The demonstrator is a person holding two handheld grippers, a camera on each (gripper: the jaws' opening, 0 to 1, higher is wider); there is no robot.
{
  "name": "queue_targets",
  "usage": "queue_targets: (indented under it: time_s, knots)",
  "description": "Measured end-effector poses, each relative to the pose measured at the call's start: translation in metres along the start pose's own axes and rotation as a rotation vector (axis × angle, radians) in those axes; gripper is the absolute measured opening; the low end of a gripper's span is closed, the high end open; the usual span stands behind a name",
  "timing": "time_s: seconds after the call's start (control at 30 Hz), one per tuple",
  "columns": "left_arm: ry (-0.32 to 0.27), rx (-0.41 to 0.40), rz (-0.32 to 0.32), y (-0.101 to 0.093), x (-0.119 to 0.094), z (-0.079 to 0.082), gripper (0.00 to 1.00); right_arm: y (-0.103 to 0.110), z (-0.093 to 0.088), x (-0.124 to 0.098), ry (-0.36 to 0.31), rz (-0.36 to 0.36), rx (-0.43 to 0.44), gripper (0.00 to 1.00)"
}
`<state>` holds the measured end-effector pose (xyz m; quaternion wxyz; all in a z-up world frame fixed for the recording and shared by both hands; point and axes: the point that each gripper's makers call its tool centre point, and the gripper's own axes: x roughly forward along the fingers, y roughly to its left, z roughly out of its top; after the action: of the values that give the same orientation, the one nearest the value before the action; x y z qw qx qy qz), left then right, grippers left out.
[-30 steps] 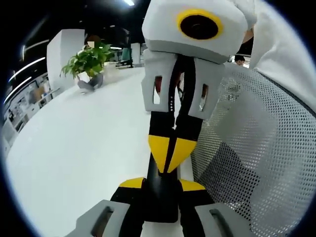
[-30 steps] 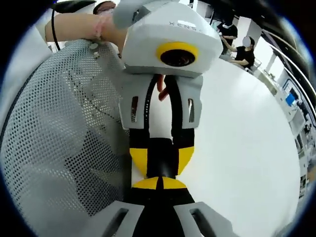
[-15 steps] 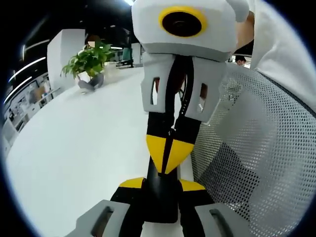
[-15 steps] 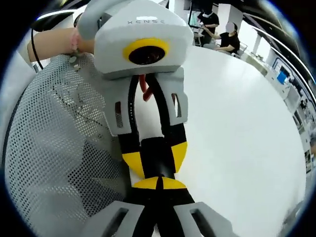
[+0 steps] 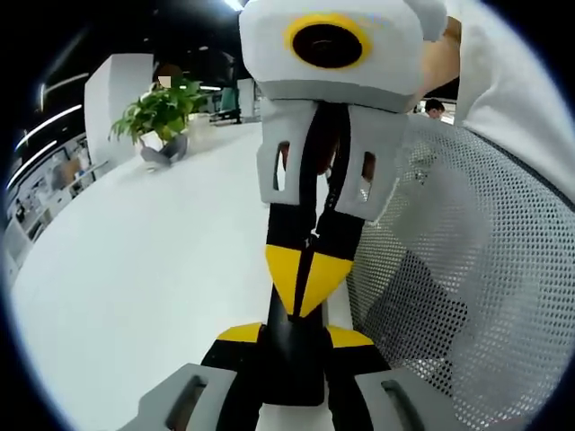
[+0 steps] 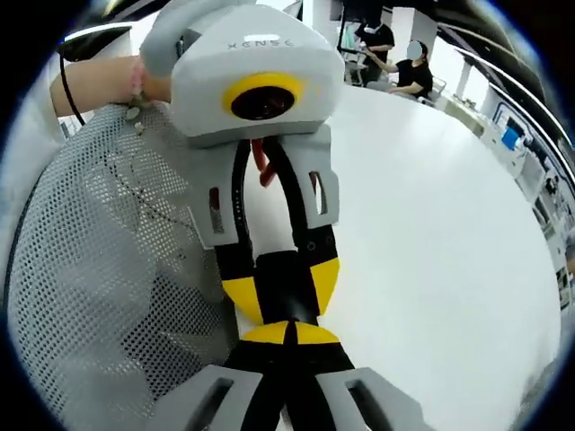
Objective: Press the specified remote control buttons in sequence, fully releasing each button before pressing the next.
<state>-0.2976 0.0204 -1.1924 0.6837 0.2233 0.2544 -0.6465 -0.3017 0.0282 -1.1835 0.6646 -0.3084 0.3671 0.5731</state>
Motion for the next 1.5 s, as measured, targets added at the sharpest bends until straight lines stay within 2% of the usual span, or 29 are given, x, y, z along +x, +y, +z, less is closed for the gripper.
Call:
queue_targets:
  time_s: [0.17,0.3,0.4,0.5,0.67,0.7,0.77,0.8,0.9,0.97,1.07,1.13,1.2,1.27,1.33,1.43,1.47,1.5]
  knots:
    - [0.008,0.006,-0.002,-0.001,0.000,0.001,0.25,0.001,0.000,-0.003,-0.098,0.008,0.040,0.00]
    - [0.006,0.007,-0.002,-0.001,-0.001,0.001,0.25,0.000,-0.017,-0.015,-0.106,-0.015,0.014,0.00]
    - [0.004,0.006,-0.002,-0.001,-0.001,0.001,0.25,-0.004,-0.029,-0.022,-0.103,-0.006,0.068,0.12]
    - [0.005,0.005,0.000,-0.001,-0.001,0.001,0.25,-0.011,-0.039,-0.028,-0.109,-0.027,0.031,0.22]
    - [-0.001,0.003,0.002,-0.001,0.000,0.000,0.25,-0.015,-0.049,-0.020,-0.095,-0.009,0.068,0.33]
    - [-0.003,0.000,0.003,-0.001,0.000,0.000,0.25,-0.013,-0.048,-0.018,-0.093,0.000,0.061,0.32]
    - [-0.002,0.001,0.005,-0.001,0.000,0.000,0.25,-0.013,-0.041,-0.014,-0.098,-0.010,-0.019,0.25]
    - [0.003,-0.001,0.007,-0.001,0.000,0.000,0.25,-0.008,-0.039,-0.013,-0.089,0.017,-0.018,0.24]
    - [0.010,0.000,0.009,-0.001,0.000,0.001,0.25,-0.009,-0.038,-0.012,-0.079,0.005,-0.064,0.23]
    - [0.014,-0.003,0.008,-0.001,0.000,0.001,0.26,-0.010,-0.039,-0.013,-0.084,0.006,-0.049,0.23]
    - [0.017,-0.099,-0.034,-0.007,0.000,0.003,0.33,-0.010,-0.039,-0.013,-0.089,0.006,-0.047,0.23]
    - [0.032,-0.115,-0.043,-0.008,-0.003,0.003,0.38,-0.010,-0.039,-0.013,-0.088,0.005,-0.046,0.23]
    - [0.031,-0.109,-0.017,-0.007,-0.011,0.006,0.38,-0.010,-0.040,-0.013,-0.093,0.005,-0.040,0.23]
    - [-0.029,-0.175,0.031,-0.006,-0.027,0.020,0.42,-0.010,-0.039,-0.013,-0.100,0.003,-0.032,0.23]
    - [-0.074,-0.210,0.082,-0.002,-0.041,0.030,0.51,-0.010,-0.039,-0.013,-0.111,0.003,-0.019,0.23]
    - [-0.153,-0.221,0.235,0.005,-0.075,0.046,0.57,-0.010,-0.039,-0.013,-0.115,0.005,-0.011,0.23]
    - [-0.166,-0.225,0.249,0.005,-0.079,0.048,0.58,-0.010,-0.039,-0.012,-0.112,0.005,-0.014,0.23]
    - [-0.207,-0.255,0.300,0.006,-0.091,0.054,0.59,-0.010,-0.039,-0.012,-0.110,0.006,-0.020,0.23]
